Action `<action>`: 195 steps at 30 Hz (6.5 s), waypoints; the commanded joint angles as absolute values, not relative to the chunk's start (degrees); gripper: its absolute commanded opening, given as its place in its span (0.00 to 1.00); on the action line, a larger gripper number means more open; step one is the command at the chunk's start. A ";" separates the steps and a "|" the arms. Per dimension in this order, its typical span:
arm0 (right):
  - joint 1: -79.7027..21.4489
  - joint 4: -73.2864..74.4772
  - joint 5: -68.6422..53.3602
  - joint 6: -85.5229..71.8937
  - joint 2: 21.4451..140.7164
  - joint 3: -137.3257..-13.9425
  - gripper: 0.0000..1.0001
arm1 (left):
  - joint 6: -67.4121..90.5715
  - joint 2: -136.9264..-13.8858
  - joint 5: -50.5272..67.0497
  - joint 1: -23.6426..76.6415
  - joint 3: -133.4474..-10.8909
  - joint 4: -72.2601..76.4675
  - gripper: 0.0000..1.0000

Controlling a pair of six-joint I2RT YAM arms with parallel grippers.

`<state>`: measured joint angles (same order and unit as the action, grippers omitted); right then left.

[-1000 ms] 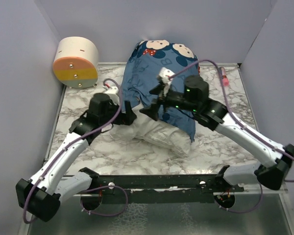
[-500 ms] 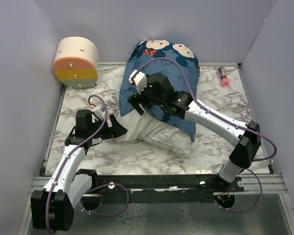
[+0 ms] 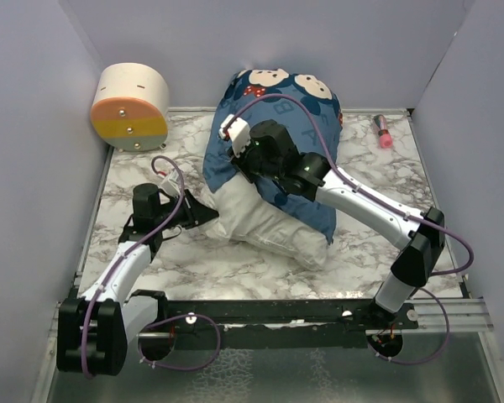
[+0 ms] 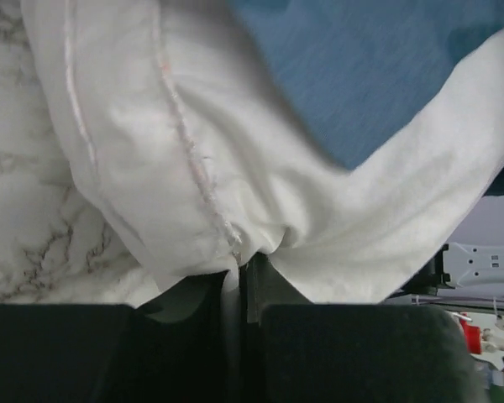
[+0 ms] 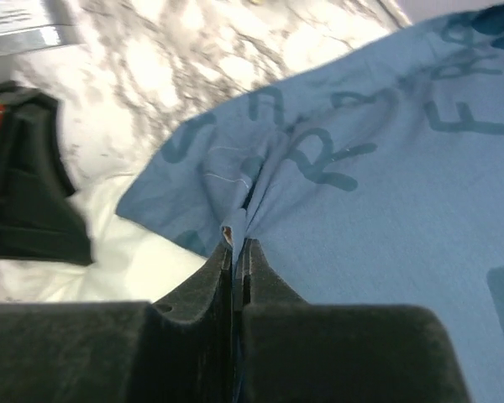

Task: Put the pillow into the pillowcase
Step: Stuff the pillow into the pillowcase.

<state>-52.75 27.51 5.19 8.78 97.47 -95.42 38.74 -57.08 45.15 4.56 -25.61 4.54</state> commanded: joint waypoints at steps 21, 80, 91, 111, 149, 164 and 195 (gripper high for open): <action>-58.51 8.83 -31.13 -15.14 95.18 -102.47 0.01 | 46.92 -49.72 31.94 8.37 -34.18 50.11 0.00; -34.25 17.46 22.88 -23.02 20.05 -48.00 0.94 | 22.55 -105.77 41.93 52.97 -98.30 8.04 0.76; -34.27 12.09 9.46 -20.59 33.04 -47.09 0.87 | 18.26 -81.36 31.53 34.28 -72.37 -1.70 0.83; -18.51 6.36 2.95 -28.39 64.16 -33.76 0.14 | 26.28 -91.35 27.25 26.99 -45.80 30.45 0.88; -16.96 11.62 -19.44 -17.22 78.03 -54.59 0.09 | 34.32 -91.61 38.74 33.08 -42.82 40.63 0.00; -17.11 -2.44 2.10 -26.36 87.39 -49.01 0.01 | 46.87 -55.36 29.01 55.14 -17.16 35.41 0.00; -18.10 8.77 -7.07 -25.19 44.14 -41.68 0.81 | 23.23 -58.96 2.52 55.34 -62.39 -26.93 0.60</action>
